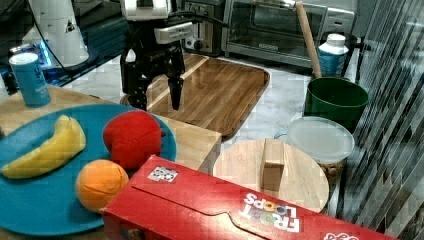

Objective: Open the drawer.

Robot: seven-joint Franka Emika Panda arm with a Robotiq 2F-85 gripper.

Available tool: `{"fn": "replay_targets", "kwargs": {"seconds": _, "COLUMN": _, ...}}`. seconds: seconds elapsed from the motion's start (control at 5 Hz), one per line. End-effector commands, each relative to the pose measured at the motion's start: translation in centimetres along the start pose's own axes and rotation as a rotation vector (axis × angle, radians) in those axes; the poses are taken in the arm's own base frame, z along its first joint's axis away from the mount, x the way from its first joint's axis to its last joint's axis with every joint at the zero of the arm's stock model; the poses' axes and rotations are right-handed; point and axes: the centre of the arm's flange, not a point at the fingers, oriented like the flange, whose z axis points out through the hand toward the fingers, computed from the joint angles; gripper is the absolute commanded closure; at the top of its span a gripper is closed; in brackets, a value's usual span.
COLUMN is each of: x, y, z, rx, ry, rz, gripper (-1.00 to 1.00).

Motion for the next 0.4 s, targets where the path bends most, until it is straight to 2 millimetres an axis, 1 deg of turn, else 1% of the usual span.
{"fn": "replay_targets", "kwargs": {"seconds": 0.2, "x": -0.7, "y": -13.7, "z": 1.7, "rx": 0.071, "ry": 0.003, "rz": -0.140, "gripper": -1.00}}
{"fn": "replay_targets", "kwargs": {"seconds": 0.4, "x": -1.9, "y": -16.7, "z": 2.1, "rx": 0.078, "ry": 0.007, "rz": -0.164, "gripper": -1.00}}
